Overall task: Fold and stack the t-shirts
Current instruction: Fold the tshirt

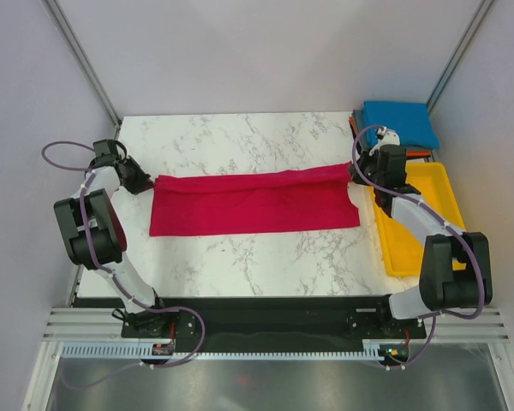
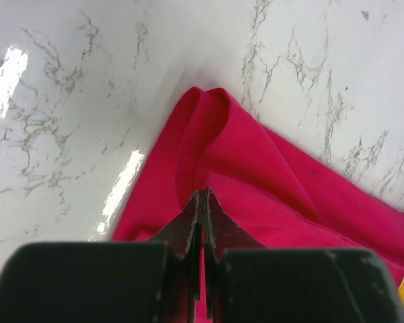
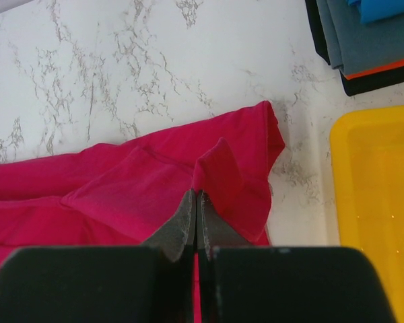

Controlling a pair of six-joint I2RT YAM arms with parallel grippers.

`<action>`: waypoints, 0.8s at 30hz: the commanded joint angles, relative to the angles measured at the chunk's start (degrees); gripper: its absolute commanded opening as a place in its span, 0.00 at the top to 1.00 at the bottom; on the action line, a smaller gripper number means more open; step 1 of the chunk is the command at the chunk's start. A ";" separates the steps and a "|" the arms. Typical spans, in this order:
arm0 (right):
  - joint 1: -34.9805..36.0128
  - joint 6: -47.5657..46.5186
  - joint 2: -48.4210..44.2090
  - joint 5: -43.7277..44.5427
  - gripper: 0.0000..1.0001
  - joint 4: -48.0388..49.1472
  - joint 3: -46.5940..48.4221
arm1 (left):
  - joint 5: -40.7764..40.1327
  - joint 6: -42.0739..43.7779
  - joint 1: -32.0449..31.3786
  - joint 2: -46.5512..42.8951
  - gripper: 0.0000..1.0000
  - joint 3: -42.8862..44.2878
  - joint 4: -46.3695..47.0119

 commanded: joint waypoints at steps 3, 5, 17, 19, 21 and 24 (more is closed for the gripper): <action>-0.06 -0.61 -5.20 -2.02 1.00 -3.26 -1.76 | -0.58 2.97 0.39 -3.43 0.98 -2.64 -0.83; 0.20 -0.17 -6.43 -2.12 1.00 -3.17 -3.87 | -0.58 3.06 0.39 -3.87 0.98 -3.17 -0.92; 0.99 2.90 -10.04 -3.17 1.00 -3.87 -12.49 | -5.76 2.79 0.31 -5.80 0.59 -3.95 -2.77; 0.91 2.82 -10.22 -2.73 1.00 -4.05 -13.28 | -5.86 2.62 0.22 -7.38 0.56 -4.66 -2.77; 0.99 2.99 -10.57 -2.47 1.00 -4.14 -13.63 | -5.51 2.70 -0.04 -7.91 0.54 -5.10 -2.85; 0.99 3.17 -10.48 -2.38 1.00 -4.75 -13.20 | -1.82 3.23 -0.22 -7.21 0.52 -5.54 -2.77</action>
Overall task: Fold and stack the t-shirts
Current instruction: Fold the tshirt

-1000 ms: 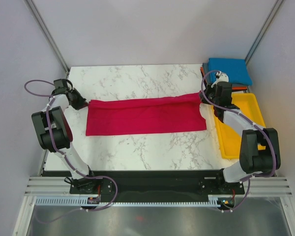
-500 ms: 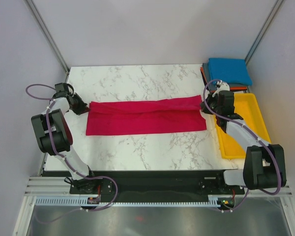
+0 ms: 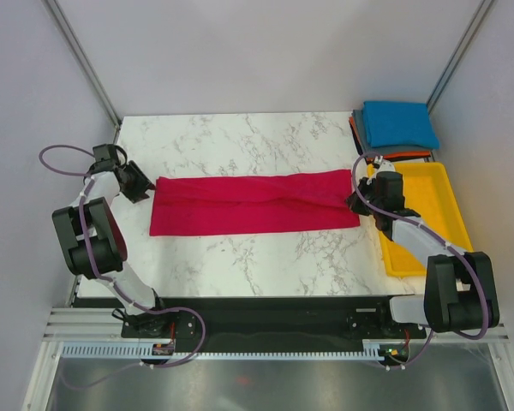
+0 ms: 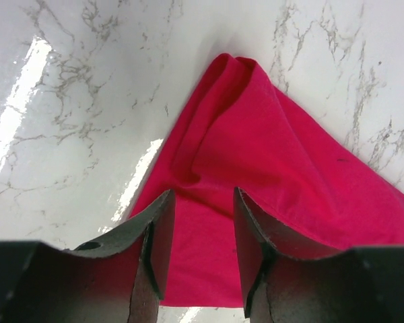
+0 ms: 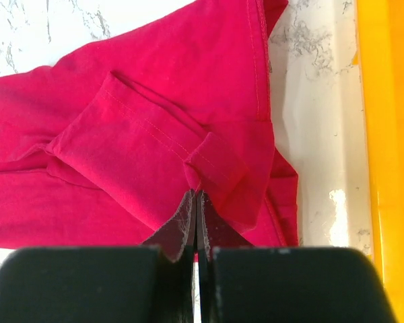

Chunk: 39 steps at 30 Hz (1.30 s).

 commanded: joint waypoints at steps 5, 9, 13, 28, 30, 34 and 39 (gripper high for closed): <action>0.21 0.79 -2.51 -0.32 1.00 0.14 0.79 | 5.02 0.91 -0.55 -0.59 0.50 -1.77 0.14; 0.12 0.61 -3.04 -0.33 1.00 -0.38 0.97 | 4.85 -2.51 -0.55 -0.93 0.48 -1.76 -0.65; 0.21 0.52 -3.56 0.02 1.00 -0.91 1.59 | 3.01 -6.73 -0.55 -2.25 0.46 -2.64 -0.83; 0.21 0.53 -4.09 -0.24 1.00 -1.44 2.38 | -0.51 -19.73 -0.38 -3.03 0.56 -0.09 -4.08; 0.12 0.44 -4.18 0.11 1.00 -1.44 2.38 | -0.69 -23.68 -0.46 -3.83 0.56 -0.44 -3.99; 0.21 0.52 -4.53 -0.06 1.00 -1.44 2.46 | 0.00 -29.32 -0.38 -3.49 0.54 -0.36 -3.90; 0.21 0.61 -4.62 -0.24 1.00 -1.26 2.11 | 0.02 -30.73 -0.64 -0.50 0.52 0.52 -3.81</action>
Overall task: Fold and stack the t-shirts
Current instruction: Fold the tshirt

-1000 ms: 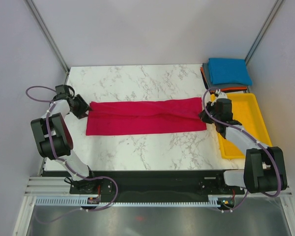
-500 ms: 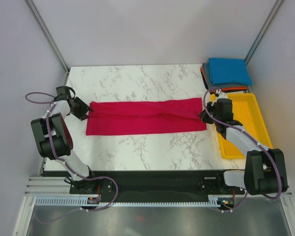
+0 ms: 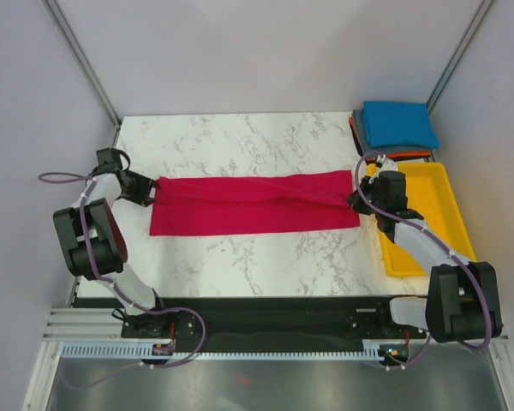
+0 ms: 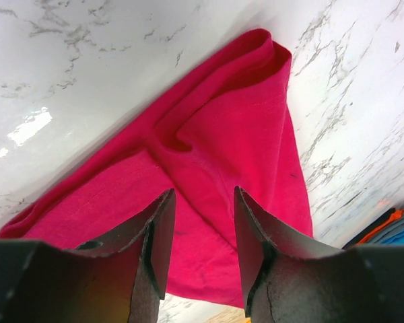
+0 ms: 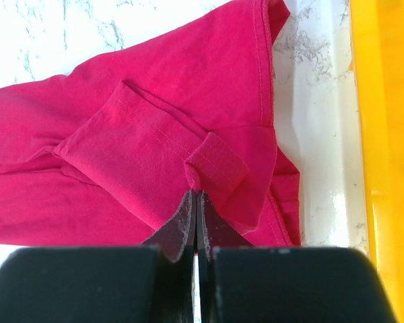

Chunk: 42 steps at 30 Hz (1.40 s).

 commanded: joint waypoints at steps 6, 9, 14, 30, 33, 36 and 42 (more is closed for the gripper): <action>0.19 0.22 -1.10 -0.68 1.00 1.34 1.41 | -2.53 -4.26 -0.22 2.28 0.53 2.84 -0.36; 0.19 0.22 -1.10 -0.76 1.00 1.43 1.59 | -2.01 -4.52 -0.31 3.78 0.54 3.19 -0.36; 0.10 0.04 -1.36 -0.68 1.00 1.34 1.68 | -2.80 -4.96 -1.54 5.10 0.57 4.07 -0.10; 0.10 -0.13 -1.71 -0.24 1.00 0.64 1.94 | -2.89 -1.54 -2.33 7.83 0.96 6.09 -0.01; 0.10 -0.13 -2.24 -0.15 1.00 0.20 2.11 | -2.97 -1.01 -2.33 7.39 0.98 5.83 0.08; 0.10 0.66 -2.24 0.11 1.00 -0.33 3.51 | -2.89 -0.22 -2.42 6.25 0.98 6.27 0.87; 0.19 1.89 3.55 2.92 1.00 -1.21 14.03 | 5.02 -0.13 -2.69 6.07 0.98 8.02 10.00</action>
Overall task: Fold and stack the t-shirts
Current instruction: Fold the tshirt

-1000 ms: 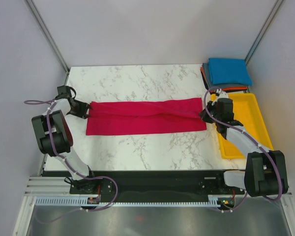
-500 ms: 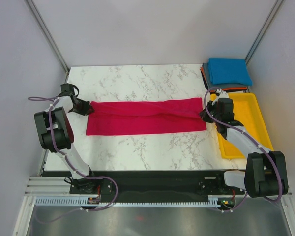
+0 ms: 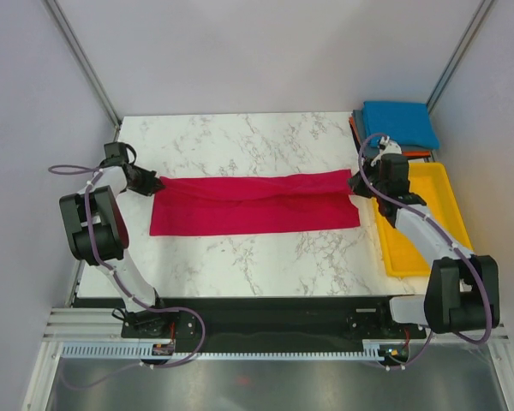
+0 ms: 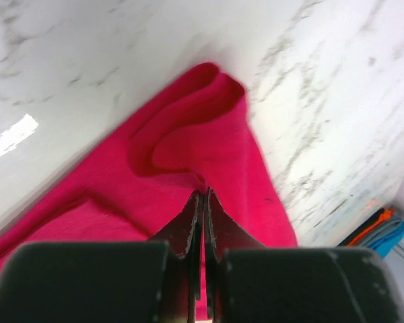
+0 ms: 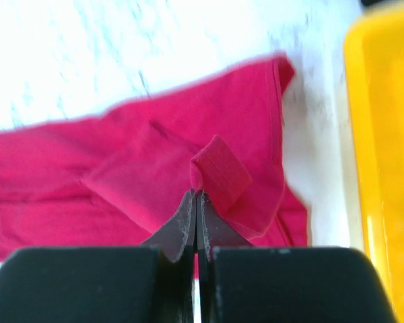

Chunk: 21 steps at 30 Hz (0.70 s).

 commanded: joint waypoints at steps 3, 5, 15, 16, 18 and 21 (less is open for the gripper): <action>0.19 0.64 8.14 3.35 1.00 1.28 16.34 | 7.30 1.79 -0.65 0.98 0.98 6.72 9.86; 0.10 0.99 12.80 2.91 1.00 1.28 22.24 | 9.23 1.88 -0.65 3.27 0.98 8.22 11.36; 0.19 -1.99 32.67 0.36 1.00 10.06 39.85 | 15.92 0.48 -0.57 16.17 0.98 21.39 21.21; 0.19 -2.08 35.29 -0.25 1.00 12.24 40.72 | 16.10 0.39 -0.57 17.15 0.98 22.37 21.64; 0.10 -2.26 38.11 -0.52 1.00 14.19 44.06 | 16.27 0.04 -0.48 19.96 0.98 25.43 22.61; 0.10 -2.87 43.74 -0.78 1.00 15.07 49.51 | 16.36 -0.66 -0.39 22.78 0.98 29.48 22.97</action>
